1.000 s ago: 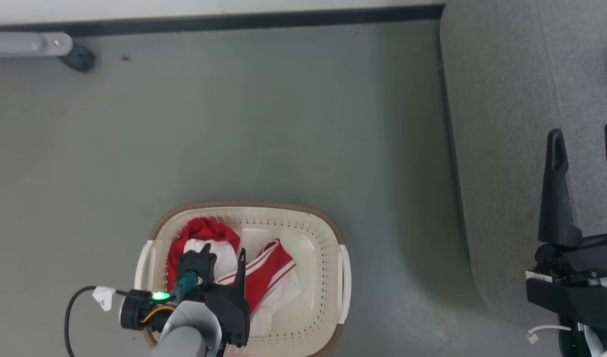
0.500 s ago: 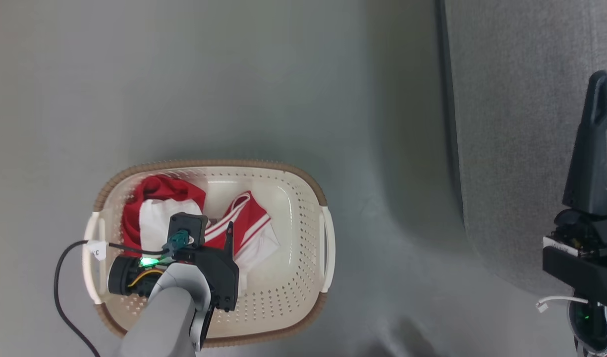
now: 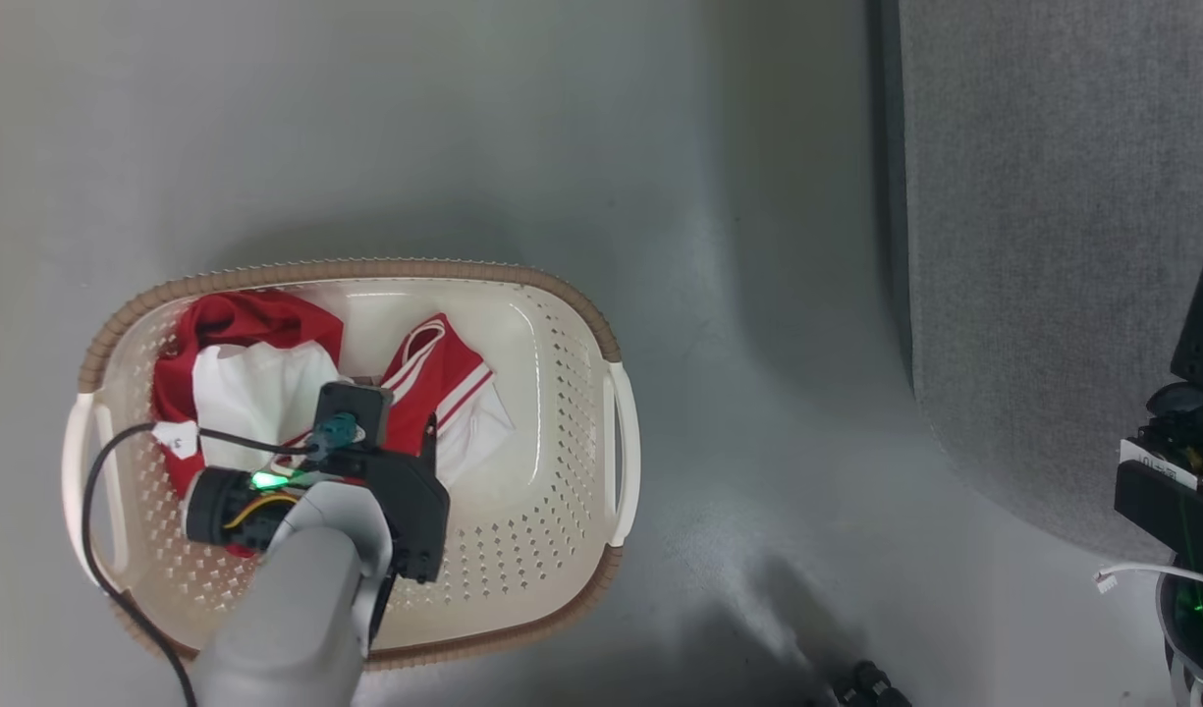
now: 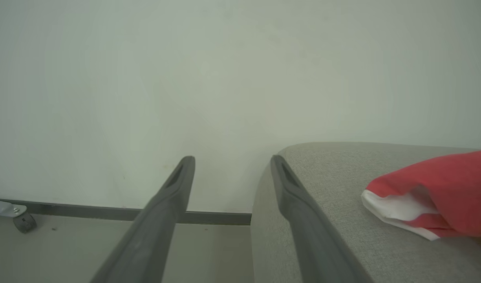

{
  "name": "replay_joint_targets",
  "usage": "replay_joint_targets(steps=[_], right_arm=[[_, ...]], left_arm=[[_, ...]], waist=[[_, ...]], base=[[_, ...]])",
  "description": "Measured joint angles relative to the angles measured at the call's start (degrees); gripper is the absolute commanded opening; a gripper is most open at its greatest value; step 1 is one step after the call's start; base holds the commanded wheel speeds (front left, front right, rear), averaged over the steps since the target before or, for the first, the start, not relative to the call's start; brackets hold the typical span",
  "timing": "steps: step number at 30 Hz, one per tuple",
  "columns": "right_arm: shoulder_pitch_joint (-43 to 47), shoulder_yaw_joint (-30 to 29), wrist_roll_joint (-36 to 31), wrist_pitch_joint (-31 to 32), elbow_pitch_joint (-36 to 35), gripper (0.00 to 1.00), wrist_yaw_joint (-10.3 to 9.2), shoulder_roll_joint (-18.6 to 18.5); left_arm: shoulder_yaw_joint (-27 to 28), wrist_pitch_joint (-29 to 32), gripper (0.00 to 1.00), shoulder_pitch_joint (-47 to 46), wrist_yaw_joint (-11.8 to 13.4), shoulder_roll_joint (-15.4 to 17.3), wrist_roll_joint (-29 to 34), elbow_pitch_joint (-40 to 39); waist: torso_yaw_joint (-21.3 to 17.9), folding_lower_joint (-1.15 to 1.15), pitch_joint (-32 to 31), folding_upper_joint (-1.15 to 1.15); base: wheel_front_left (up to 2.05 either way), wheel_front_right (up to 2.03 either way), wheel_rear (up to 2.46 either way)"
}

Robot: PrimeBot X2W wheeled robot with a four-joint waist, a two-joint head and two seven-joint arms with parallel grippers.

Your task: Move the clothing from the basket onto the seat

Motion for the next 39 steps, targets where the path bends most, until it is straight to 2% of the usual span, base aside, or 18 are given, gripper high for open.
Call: replay_joint_targets(steps=[9, 21, 22, 23, 24, 39], right_arm=[[0.2, 0.0, -0.1, -0.1, -1.9, 1.00, -0.25, 0.5], [1.8, -0.7, -0.6, -0.6, -2.8, 1.00, -0.58, 0.8], [1.8, -0.7, -0.6, -0.6, -2.8, 1.00, -0.62, 0.8], [1.8, -0.8, -0.6, -0.6, -2.8, 1.00, -0.74, 0.9], [1.8, -0.8, -0.6, -0.6, -2.8, 1.00, -0.74, 0.9], [0.0, -0.5, -0.6, -1.6, 0.1, 1.00, -0.69, 1.0]], left_arm=[[-0.3, 0.2, 1.00, -4.2, -1.0, 2.6, 0.7, 4.0], [-0.4, 0.2, 1.00, -6.7, -0.9, 2.6, 2.0, 8.2], [-0.4, 0.3, 0.90, -7.0, -0.9, 2.6, 2.0, 8.7], [-0.4, 0.4, 0.21, -7.3, -0.9, 2.5, 2.0, 9.0], [-0.1, 0.6, 0.00, -7.5, -0.9, 2.5, 2.0, 9.3], [0.6, 0.4, 0.00, -8.8, -1.0, 1.4, 0.9, 11.4]], waist=[[-1.9, 0.00, 4.2, 0.00], [-2.8, 0.00, 6.7, -0.01], [-2.8, 0.00, 6.7, -0.01], [-2.8, 0.00, 6.7, -0.01], [-2.7, -0.01, 6.8, -0.01], [-1.9, -0.01, 5.3, -0.01]], base=[[0.00, 0.00, 0.00], [0.00, 0.00, 0.00], [0.00, 0.00, 0.00], [0.00, 0.00, 0.00], [0.00, 0.00, 0.00], [0.00, 0.00, 0.00]])
